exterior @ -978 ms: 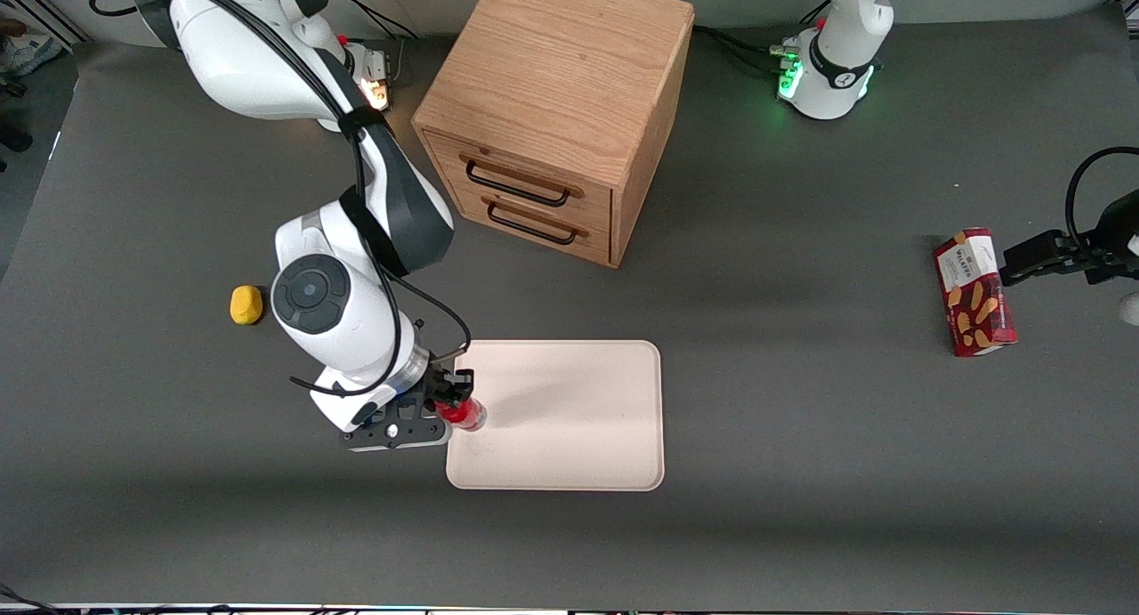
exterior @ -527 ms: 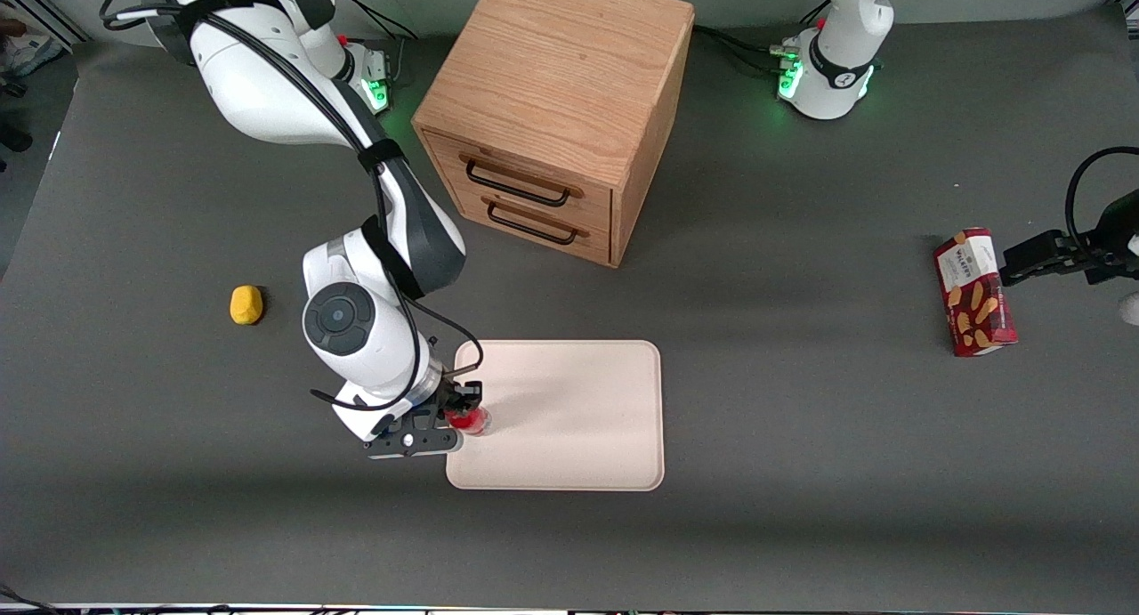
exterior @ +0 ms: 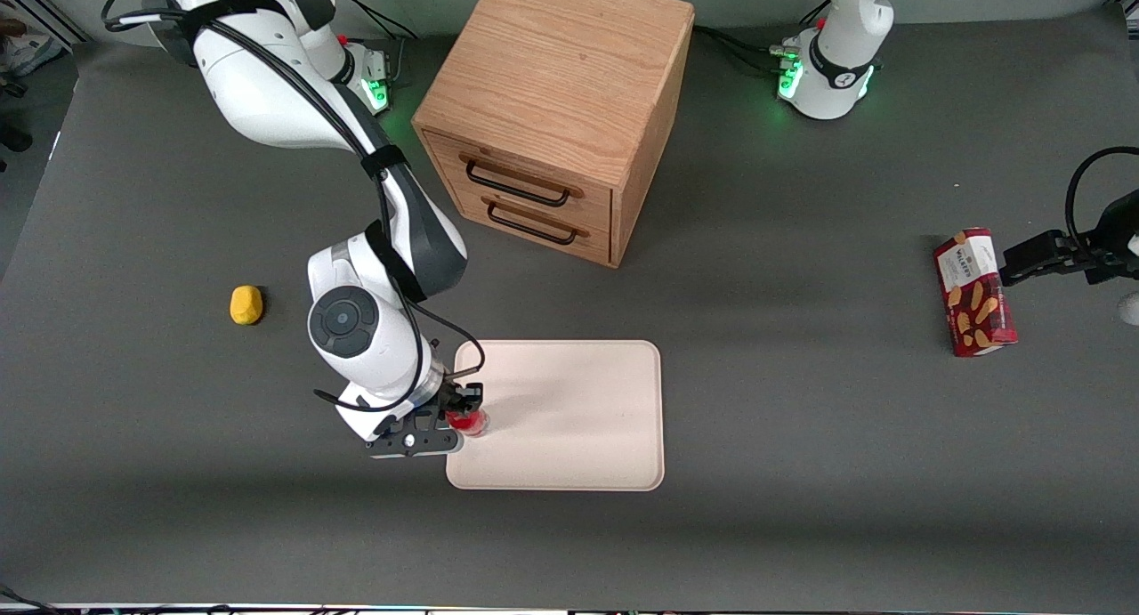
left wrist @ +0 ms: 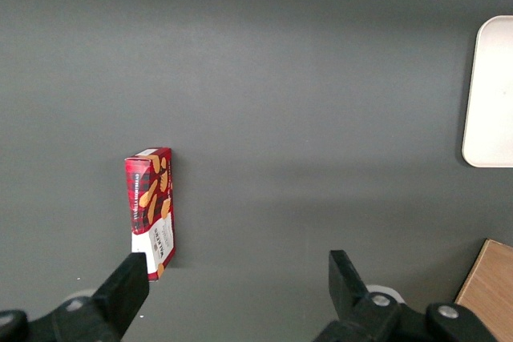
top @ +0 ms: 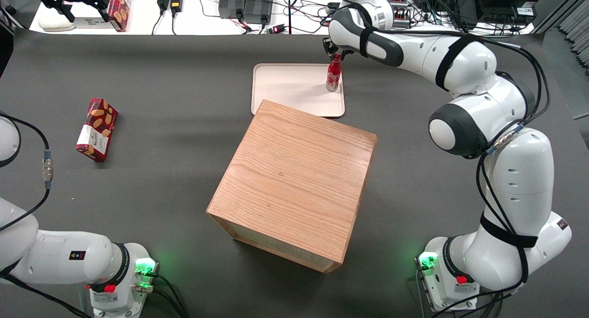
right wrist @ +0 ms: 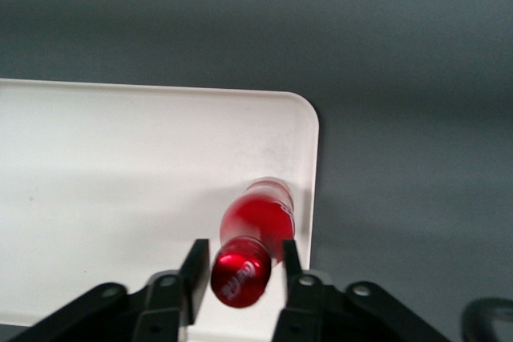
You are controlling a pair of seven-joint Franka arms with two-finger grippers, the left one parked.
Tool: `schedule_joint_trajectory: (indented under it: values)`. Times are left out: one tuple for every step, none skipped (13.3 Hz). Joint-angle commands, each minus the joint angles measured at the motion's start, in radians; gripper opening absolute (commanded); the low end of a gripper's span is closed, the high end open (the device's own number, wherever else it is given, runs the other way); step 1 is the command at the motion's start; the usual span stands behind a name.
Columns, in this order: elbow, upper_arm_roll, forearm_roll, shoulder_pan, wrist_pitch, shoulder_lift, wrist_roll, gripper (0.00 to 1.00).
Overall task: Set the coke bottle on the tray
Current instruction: 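Open the right gripper to release the bottle on the tray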
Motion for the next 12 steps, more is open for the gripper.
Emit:
schedule_joint_trajectory:
  values:
    - [-0.014,0.0,-0.009,0.003,0.012,-0.017,0.036,1.0]
    - [-0.014,0.0,-0.009,0.003,0.012,-0.017,0.038,1.0]
    - [-0.014,0.0,-0.009,0.002,0.011,-0.017,0.038,1.0]
    - [-0.014,-0.002,-0.01,0.002,0.009,-0.018,0.039,1.0]
    - [-0.014,-0.002,-0.01,0.002,-0.001,-0.024,0.039,1.0]
    - [-0.013,-0.012,-0.01,0.005,-0.027,-0.04,0.041,1.0]
    - [0.0,-0.024,-0.01,0.008,-0.094,-0.058,0.042,1.0]
    - [0.009,-0.026,-0.012,0.008,-0.159,-0.089,0.042,1.0]
    - [0.012,-0.028,-0.012,0.008,-0.216,-0.124,0.042,1.0]
    - [0.012,-0.028,-0.012,0.007,-0.272,-0.161,0.042,1.0]
    - [0.012,-0.028,-0.012,0.007,-0.32,-0.193,0.042,1.0]
    - [0.012,-0.029,-0.013,0.007,-0.363,-0.225,0.042,1.0]
